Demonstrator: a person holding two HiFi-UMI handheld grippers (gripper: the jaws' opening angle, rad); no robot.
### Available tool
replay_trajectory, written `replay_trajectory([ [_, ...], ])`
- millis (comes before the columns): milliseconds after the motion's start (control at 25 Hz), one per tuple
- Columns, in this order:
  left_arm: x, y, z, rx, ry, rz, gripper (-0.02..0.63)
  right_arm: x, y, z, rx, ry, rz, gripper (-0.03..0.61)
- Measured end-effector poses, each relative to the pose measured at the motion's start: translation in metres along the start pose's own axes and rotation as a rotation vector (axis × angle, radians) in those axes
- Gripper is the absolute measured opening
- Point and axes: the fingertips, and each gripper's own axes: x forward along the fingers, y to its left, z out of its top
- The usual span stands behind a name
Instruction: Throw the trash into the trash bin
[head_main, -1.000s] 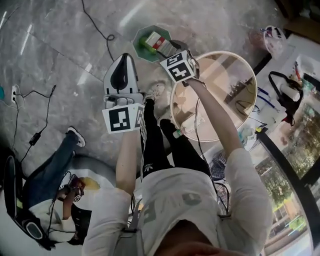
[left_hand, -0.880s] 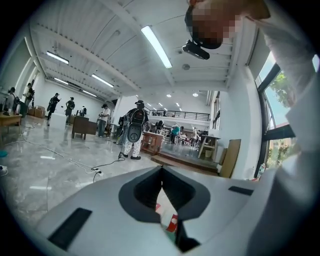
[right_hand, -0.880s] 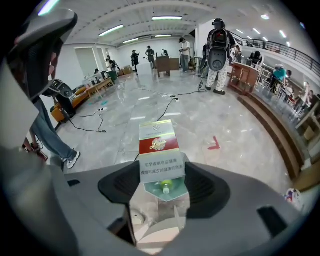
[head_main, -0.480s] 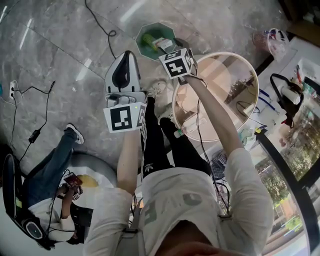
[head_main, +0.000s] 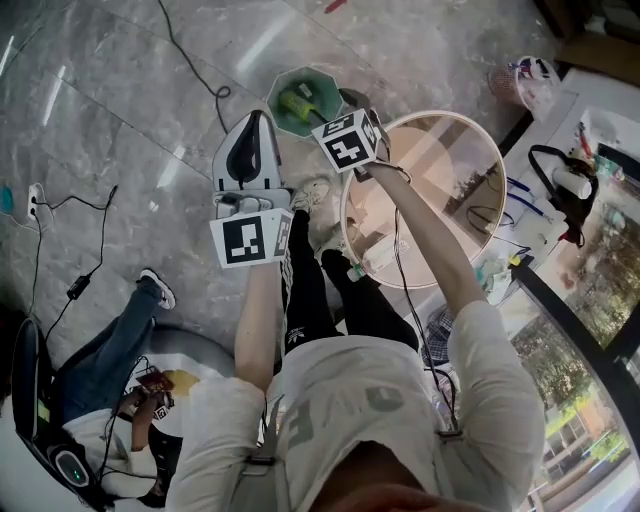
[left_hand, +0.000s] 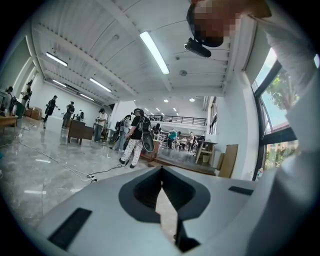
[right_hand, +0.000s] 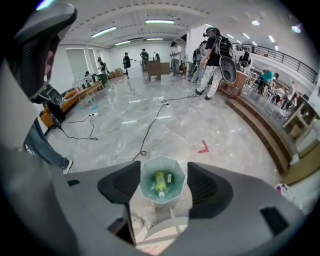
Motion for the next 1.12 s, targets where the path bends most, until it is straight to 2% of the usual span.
replay_trajectory([
  [240,0.001,-0.03,0.044,0.02,-0.054,-0.051,0.012,-0.057,-0.01,0.038,-0.06,-0.081,-0.043,0.285],
  [360,0.004,-0.047,0.08,0.028,-0.096,-0.089,0.012,-0.108,-0.02,0.081,-0.08,-0.2,-0.098,0.266],
  [400,0.005,-0.054,0.094,0.028,-0.112,-0.104,0.012,-0.132,-0.025,0.098,-0.066,-0.267,-0.133,0.206],
  [480,0.001,-0.072,0.121,0.03,-0.139,-0.137,0.012,-0.191,-0.037,0.13,-0.016,-0.426,-0.207,0.04],
  [520,-0.003,-0.083,0.135,0.038,-0.149,-0.153,0.012,-0.222,-0.04,0.142,0.014,-0.504,-0.232,0.023],
  [680,-0.019,-0.129,0.197,0.09,-0.219,-0.213,0.012,-0.343,-0.046,0.168,0.118,-0.73,-0.283,0.015],
  [800,-0.016,-0.163,0.26,0.124,-0.332,-0.278,0.012,-0.426,-0.065,0.193,0.126,-0.889,-0.355,0.015],
  [880,-0.021,-0.184,0.291,0.109,-0.383,-0.316,0.012,-0.474,-0.072,0.198,0.129,-0.972,-0.398,0.014],
  [960,-0.028,-0.207,0.311,0.106,-0.402,-0.355,0.012,-0.516,-0.075,0.195,0.137,-1.041,-0.432,0.015],
  [1120,-0.048,-0.247,0.332,0.129,-0.387,-0.438,0.012,-0.573,-0.069,0.177,0.153,-1.129,-0.468,0.014],
])
